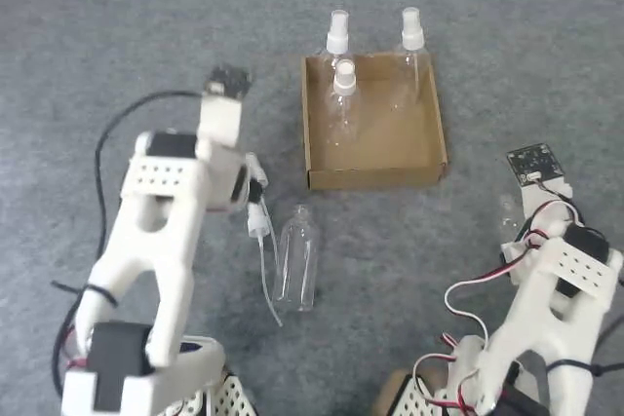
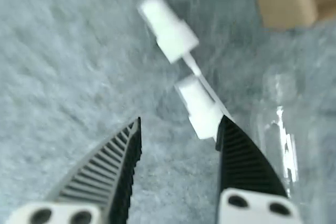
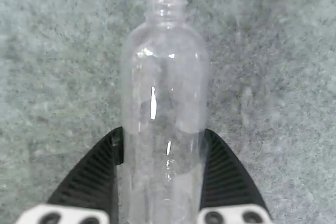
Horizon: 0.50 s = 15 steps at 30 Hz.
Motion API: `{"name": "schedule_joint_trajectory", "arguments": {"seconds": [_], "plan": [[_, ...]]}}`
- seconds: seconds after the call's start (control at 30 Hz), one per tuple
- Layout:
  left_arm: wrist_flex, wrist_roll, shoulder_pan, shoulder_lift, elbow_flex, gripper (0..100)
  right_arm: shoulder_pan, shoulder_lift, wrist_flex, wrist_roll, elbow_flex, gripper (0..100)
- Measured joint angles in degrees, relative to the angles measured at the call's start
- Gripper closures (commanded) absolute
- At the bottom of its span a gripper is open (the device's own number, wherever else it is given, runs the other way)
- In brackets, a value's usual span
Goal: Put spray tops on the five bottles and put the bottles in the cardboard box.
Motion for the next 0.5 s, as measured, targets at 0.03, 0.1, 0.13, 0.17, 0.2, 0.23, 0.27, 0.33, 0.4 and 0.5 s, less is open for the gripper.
{"name": "schedule_joint_trajectory", "arguments": {"seconds": [0.03,0.1,0.13,0.17,0.2,0.23,0.27,0.33,0.4,0.5], "plan": [[-1.5,0.0,0.1,-0.3,2.0,79,0.0,0.0,0.0,0.0,0.0,98.9],[-4.0,0.0,0.1,-0.4,4.8,79,0.0,0.0,0.0,0.0,0.0,98.9],[-5.1,0.0,0.1,-0.4,5.9,79,0.0,0.0,0.0,0.0,0.0,98.9],[-6.0,-0.1,0.1,-0.4,6.2,79,0.0,0.0,0.0,0.0,0.0,98.9],[-6.8,0.0,0.1,-0.4,6.6,79,0.0,0.0,0.0,0.0,0.0,98.9],[-7.8,0.0,0.1,-0.4,6.8,79,0.0,0.0,0.0,0.0,0.0,98.9],[-8.7,0.0,0.1,-0.1,6.8,79,0.0,0.0,0.0,0.0,0.0,98.9],[-10.4,0.0,0.1,1.8,6.8,79,0.0,0.0,0.0,0.0,0.0,98.9],[-11.6,0.0,0.0,4.6,6.8,79,0.0,0.0,0.0,0.0,0.0,98.9],[-13.8,0.0,0.2,8.1,6.8,79,0.0,0.0,0.0,0.0,0.0,98.9]]}}
